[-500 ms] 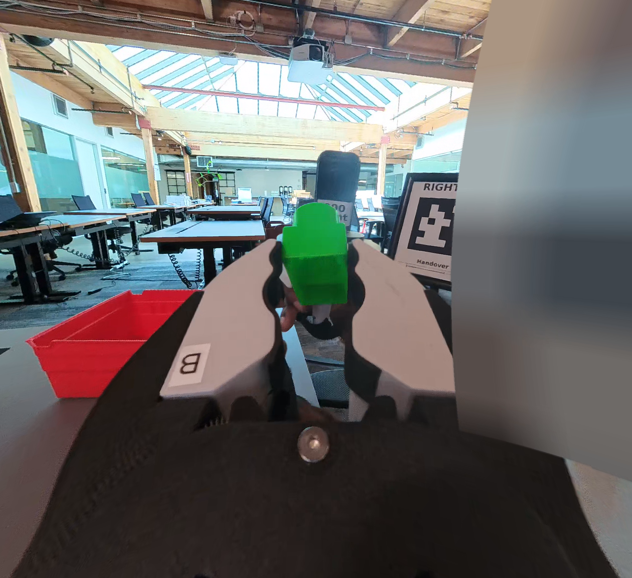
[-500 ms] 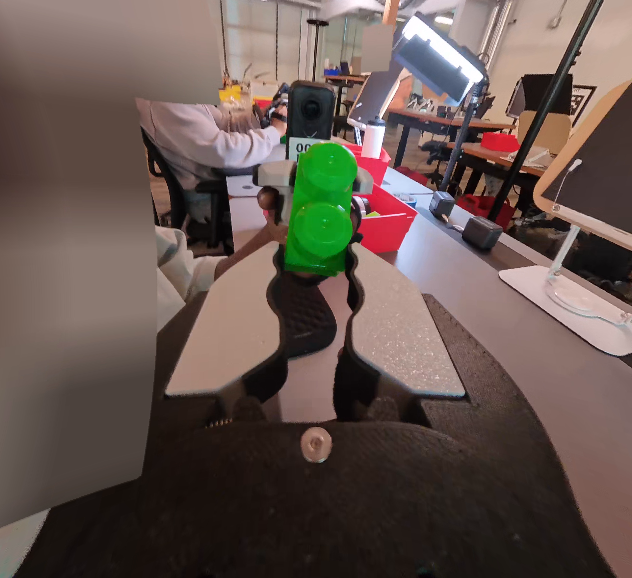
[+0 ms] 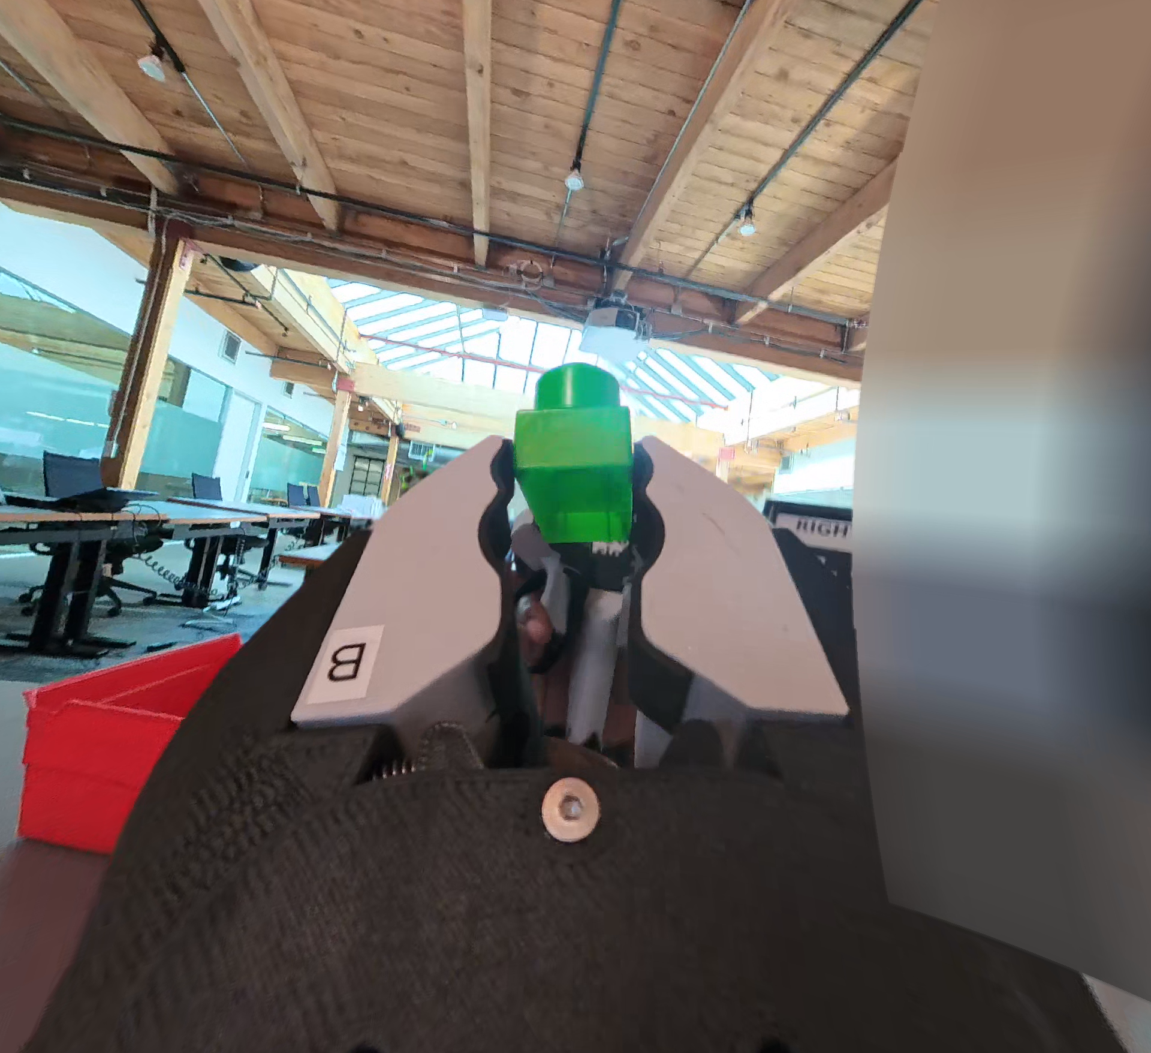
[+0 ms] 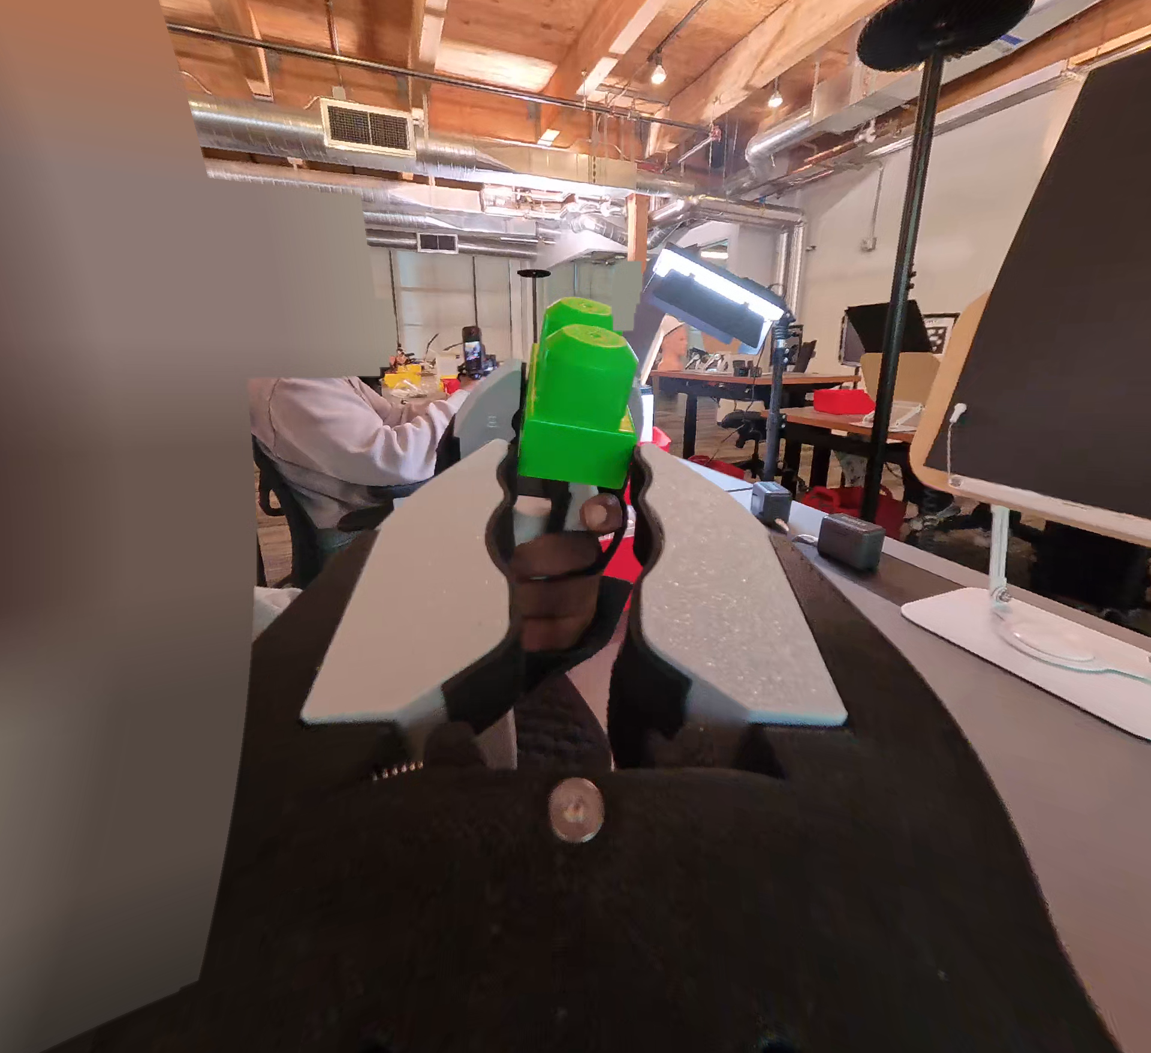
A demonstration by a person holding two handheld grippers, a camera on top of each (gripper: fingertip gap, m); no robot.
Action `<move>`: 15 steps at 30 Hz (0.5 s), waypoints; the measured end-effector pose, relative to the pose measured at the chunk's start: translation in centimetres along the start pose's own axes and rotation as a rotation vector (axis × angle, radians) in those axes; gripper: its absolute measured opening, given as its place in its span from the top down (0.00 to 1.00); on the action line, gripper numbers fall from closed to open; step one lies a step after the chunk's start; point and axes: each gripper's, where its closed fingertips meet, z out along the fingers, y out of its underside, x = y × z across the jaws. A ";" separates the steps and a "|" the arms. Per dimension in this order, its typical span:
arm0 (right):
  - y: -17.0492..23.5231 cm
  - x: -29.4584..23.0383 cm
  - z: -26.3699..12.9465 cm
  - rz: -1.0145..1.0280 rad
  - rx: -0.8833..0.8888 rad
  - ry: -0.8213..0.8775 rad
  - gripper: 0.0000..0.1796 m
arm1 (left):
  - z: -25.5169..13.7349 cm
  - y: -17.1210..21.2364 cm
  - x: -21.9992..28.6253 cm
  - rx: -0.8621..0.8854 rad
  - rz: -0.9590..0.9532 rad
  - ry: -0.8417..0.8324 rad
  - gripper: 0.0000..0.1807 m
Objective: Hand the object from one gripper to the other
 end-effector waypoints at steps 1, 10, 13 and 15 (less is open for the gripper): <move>-0.1 0.0 -0.2 0.009 -0.013 -0.008 0.81 | 0.0 0.3 0.1 -0.043 0.018 0.007 0.80; -0.1 -1.2 -1.3 -0.014 -0.116 -0.060 0.81 | -0.7 2.7 0.9 -0.327 0.123 0.065 0.79; -0.5 -1.3 -1.1 -0.014 -0.074 -0.058 0.81 | -0.5 2.2 1.0 -0.280 0.119 0.062 0.79; -1.5 -0.7 -0.7 -0.012 0.053 -0.021 0.81 | -0.1 1.3 0.7 -0.182 0.126 0.018 0.79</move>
